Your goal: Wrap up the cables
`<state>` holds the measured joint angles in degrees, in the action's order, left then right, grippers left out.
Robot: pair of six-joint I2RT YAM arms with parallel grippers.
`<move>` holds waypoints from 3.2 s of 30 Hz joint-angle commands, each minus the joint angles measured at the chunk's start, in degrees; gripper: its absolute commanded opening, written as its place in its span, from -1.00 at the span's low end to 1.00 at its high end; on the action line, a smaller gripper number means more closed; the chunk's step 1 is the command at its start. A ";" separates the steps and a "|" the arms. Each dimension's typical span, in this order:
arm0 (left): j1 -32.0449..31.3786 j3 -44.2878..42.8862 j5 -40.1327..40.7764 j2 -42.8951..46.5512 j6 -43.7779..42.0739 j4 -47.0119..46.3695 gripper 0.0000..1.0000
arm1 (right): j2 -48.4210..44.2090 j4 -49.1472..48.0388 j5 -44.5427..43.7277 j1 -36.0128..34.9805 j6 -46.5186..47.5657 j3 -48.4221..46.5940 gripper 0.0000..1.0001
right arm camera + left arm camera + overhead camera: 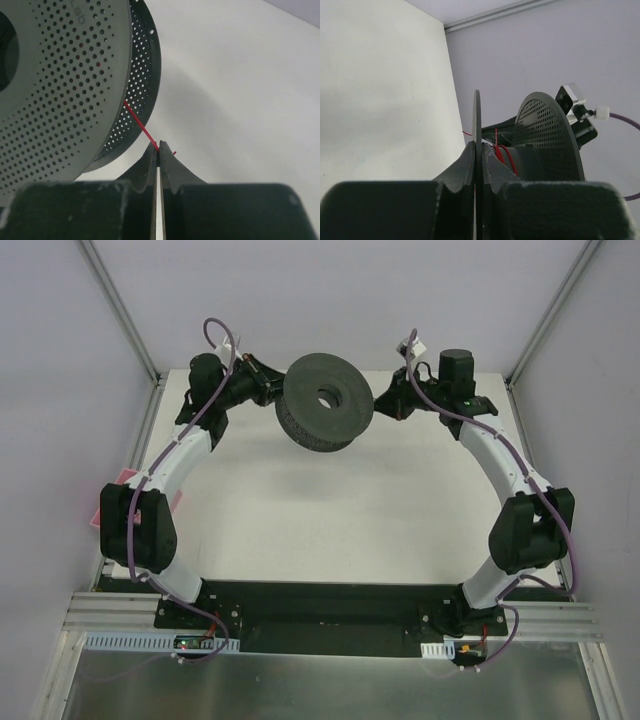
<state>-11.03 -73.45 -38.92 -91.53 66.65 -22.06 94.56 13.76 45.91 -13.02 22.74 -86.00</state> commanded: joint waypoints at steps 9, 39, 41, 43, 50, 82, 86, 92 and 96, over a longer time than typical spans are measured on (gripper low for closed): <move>3.03 -8.72 13.69 -1.37 20.97 14.15 -1.00 | -5.53 -30.63 -6.62 -6.75 -35.32 7.42 -1.00; -3.29 -6.88 15.45 1.44 22.56 14.95 -1.00 | -13.53 -36.43 -28.51 -28.38 31.39 17.27 -1.00; -4.09 -7.14 15.36 1.18 22.03 14.60 -1.00 | -13.18 -36.61 -28.33 -28.73 33.58 17.35 -1.00; -4.79 -7.23 15.45 1.18 20.98 13.81 -1.00 | -12.91 -37.05 -28.42 -28.82 35.17 17.27 -1.00; -6.02 -7.14 15.54 0.82 19.39 13.19 -1.00 | -12.56 -37.31 -26.49 -28.82 39.31 17.53 -1.00; -8.66 -6.44 15.45 0.91 16.40 8.97 -1.00 | -11.95 -36.61 -25.08 -28.38 39.92 17.62 -0.99; -8.84 -6.09 15.54 1.09 16.23 8.62 -1.00 | -11.86 -36.52 -24.82 -28.47 39.75 17.35 -1.00; -9.28 -6.18 15.36 1.00 15.88 8.27 -1.00 | -11.51 -36.43 -24.55 -28.47 39.75 16.83 -1.00; -9.63 -6.09 15.36 0.91 15.88 8.18 -1.00 | -11.59 -36.26 -23.94 -28.47 39.75 17.00 -1.00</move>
<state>-15.09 -78.91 -20.64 -93.49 82.39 -6.37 82.35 -17.74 10.46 -38.30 64.14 -66.89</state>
